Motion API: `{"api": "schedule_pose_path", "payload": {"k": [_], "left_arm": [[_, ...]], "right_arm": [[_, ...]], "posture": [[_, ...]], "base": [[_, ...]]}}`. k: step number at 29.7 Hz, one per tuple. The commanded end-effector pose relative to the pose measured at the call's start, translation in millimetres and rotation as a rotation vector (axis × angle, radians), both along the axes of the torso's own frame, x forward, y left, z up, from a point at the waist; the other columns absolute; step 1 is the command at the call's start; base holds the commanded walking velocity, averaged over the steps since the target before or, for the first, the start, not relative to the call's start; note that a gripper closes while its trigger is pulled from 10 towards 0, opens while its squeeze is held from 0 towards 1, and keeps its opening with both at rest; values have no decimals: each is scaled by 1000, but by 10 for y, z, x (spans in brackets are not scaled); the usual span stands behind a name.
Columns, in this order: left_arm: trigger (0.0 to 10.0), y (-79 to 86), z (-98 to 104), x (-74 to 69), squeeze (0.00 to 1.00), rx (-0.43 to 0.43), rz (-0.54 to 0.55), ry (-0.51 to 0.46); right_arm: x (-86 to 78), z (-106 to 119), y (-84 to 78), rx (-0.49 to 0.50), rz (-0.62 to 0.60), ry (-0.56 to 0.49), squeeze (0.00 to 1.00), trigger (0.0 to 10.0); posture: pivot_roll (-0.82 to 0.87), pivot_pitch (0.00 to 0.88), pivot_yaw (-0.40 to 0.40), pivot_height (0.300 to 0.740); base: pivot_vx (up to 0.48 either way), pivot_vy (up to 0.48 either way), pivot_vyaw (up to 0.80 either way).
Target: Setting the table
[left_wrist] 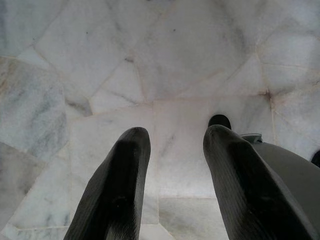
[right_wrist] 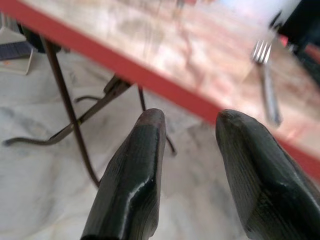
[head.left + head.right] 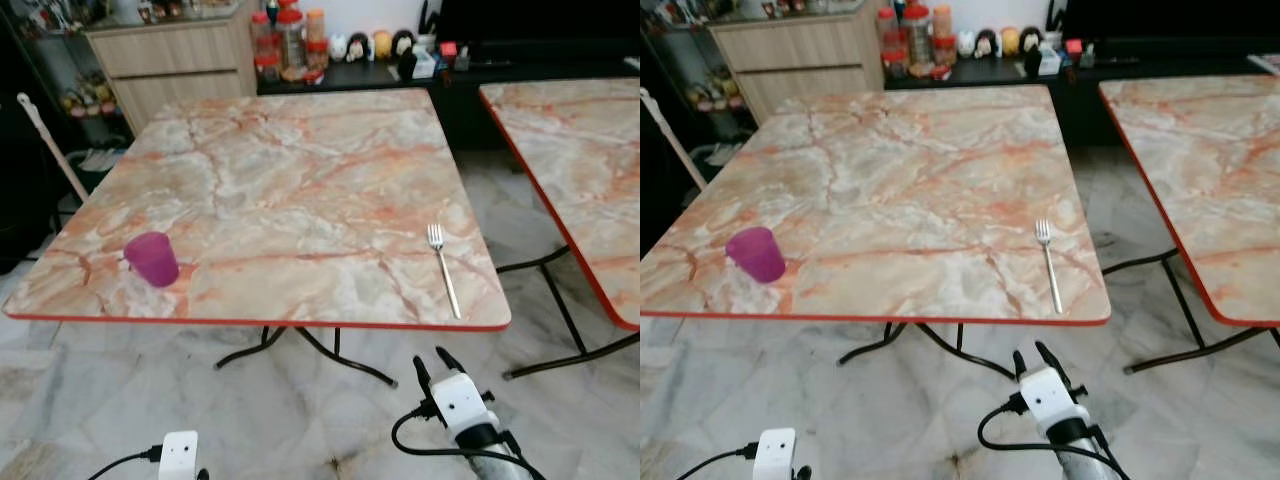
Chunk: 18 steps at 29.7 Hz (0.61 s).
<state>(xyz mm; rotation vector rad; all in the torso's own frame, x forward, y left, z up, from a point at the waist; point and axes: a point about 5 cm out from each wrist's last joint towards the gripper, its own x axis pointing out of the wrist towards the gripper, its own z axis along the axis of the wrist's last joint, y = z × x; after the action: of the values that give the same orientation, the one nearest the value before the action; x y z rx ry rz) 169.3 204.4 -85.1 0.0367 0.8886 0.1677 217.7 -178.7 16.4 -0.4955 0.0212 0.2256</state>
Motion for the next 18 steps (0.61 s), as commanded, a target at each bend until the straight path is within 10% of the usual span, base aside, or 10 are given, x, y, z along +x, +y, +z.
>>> {"api": "schedule_pose_path", "payload": {"k": [1, 7, 18], "left_arm": [[10000, 37, -18, -46, 0, 7, 2, 23], [10000, 33, -9, -23, 0, 7, -2, 19], [10000, -35, 11, 53, 0, 3, -33, 8]], "right_arm": [[32, 107, 6, -36, 6, -44, 0, 10000], [192, 391, -41, -8, -38, -125, 0, 10000], [923, 883, -104, 458, -357, -210, 0, 10000]], "posture": [[-26, 63, 89, 740], [-28, 56, 90, 740], [-49, 27, 110, 740]], "base": [[0, 0, 0], [0, 0, 0], [0, 0, 0]]}}
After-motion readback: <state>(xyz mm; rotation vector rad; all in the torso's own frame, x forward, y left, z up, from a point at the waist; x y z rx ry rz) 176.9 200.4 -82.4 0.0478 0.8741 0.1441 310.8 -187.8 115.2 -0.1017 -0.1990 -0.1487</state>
